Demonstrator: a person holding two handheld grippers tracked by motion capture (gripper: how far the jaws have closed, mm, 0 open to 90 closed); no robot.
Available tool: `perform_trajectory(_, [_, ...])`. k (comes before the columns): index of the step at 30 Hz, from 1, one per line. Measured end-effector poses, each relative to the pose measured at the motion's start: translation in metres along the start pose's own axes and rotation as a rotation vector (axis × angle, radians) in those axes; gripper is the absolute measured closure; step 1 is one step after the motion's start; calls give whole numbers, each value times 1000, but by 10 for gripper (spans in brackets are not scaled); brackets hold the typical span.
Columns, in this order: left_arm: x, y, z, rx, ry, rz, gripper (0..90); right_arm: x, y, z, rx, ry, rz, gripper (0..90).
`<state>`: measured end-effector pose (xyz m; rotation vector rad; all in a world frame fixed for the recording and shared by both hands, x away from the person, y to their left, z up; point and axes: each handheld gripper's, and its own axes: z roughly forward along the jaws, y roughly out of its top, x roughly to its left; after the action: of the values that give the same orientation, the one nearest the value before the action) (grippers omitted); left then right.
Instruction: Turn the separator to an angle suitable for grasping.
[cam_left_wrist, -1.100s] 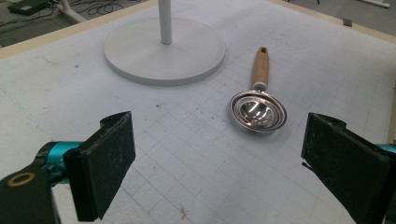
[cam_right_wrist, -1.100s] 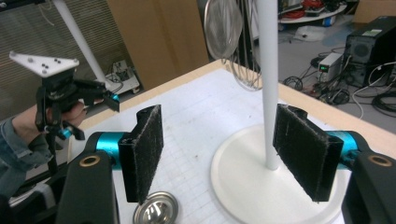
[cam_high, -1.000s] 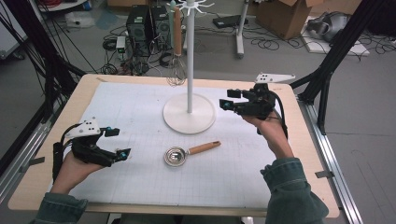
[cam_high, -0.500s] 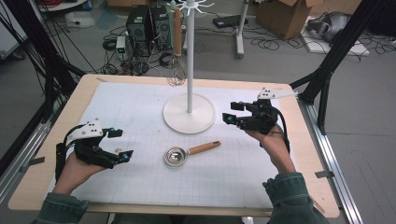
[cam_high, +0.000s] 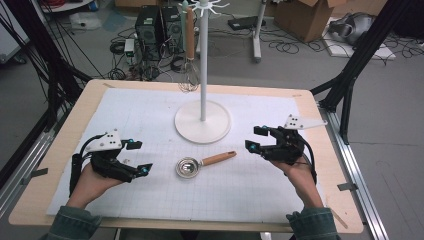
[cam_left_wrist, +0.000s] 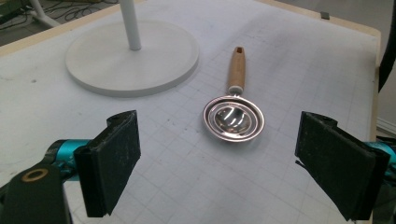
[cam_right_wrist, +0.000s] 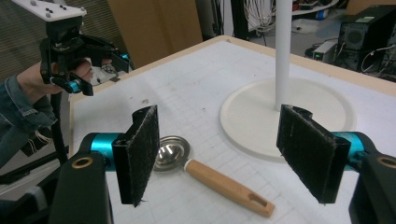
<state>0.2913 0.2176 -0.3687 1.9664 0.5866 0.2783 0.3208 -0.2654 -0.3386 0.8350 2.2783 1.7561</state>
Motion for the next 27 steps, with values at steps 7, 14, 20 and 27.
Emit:
perform_trajectory(7, [-2,10,15,7,-33,34,182,5,-16,-10,10,-23,-13,285])
perform_trajectory(14, [-5,19,33,29,-77,49,207,7,-32,-16,11,-27,-11,284])
perform_trajectory(20, [-6,27,52,64,-103,60,261,6,-40,-22,-4,-28,-6,280])
perform_trajectory(27, [-12,40,77,102,-134,72,300,7,-46,-26,-16,-25,-18,279])
